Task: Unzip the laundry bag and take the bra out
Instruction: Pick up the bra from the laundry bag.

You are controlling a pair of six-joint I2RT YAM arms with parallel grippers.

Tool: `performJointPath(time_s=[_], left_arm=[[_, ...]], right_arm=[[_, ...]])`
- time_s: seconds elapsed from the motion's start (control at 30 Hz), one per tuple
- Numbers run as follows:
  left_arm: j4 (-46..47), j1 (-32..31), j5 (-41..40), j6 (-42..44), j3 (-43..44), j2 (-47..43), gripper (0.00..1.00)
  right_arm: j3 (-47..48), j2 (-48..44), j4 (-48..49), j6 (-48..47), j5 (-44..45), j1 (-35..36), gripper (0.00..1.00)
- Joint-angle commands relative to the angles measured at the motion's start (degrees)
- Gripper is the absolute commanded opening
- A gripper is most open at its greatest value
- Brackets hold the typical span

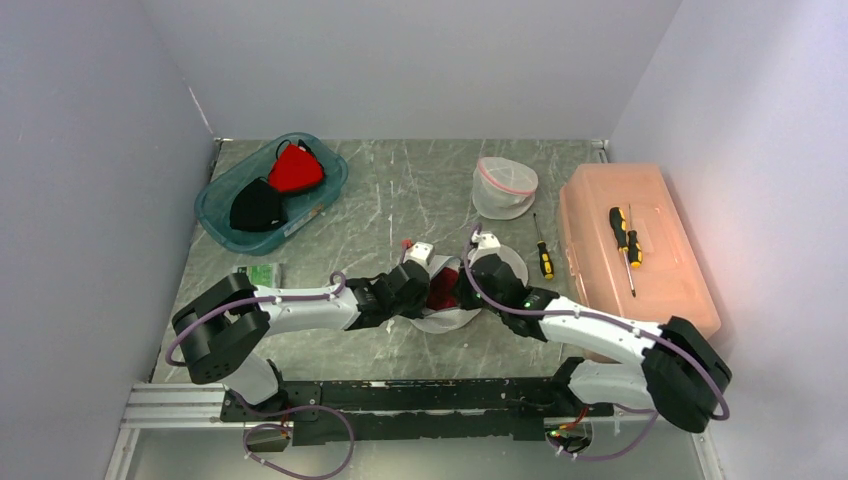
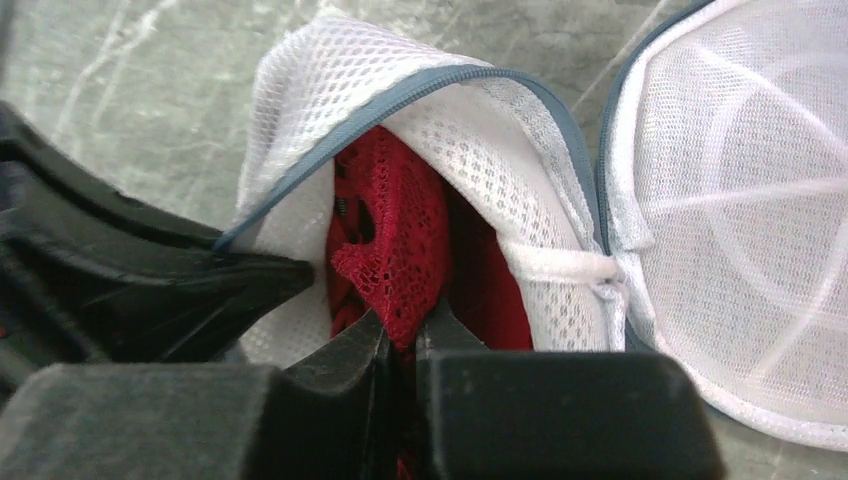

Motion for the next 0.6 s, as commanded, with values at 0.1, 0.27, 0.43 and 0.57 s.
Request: performJointPath(time_s=[0.1,0.27,0.43,0.57], left_arm=[[-2.4,-0.3,-0.7,-0.5,2.2,-2.3,0.03],[-5.6,-0.2,-1.6,-1.8,5.1,-3.3,0.03],[-11.4,1.4,-2.0,-3.8,9.5,-4.3,0.03],[-13.1,3.7,-1.4,-3.9,10.8,-7.1,0.03]], right_arm=[[-2.8,-9.8,4.8,-7.6,-1.0,0.5,0.0],[-2.6,-13.6,2.9,-12.8,-3.7,0.8,0.0],[-1.3,-13.8,1.1,-15.3,-3.0,3.8,0.0],[-0.7,-14.9,1.3,-15.1,-2.6,5.2,0.0]])
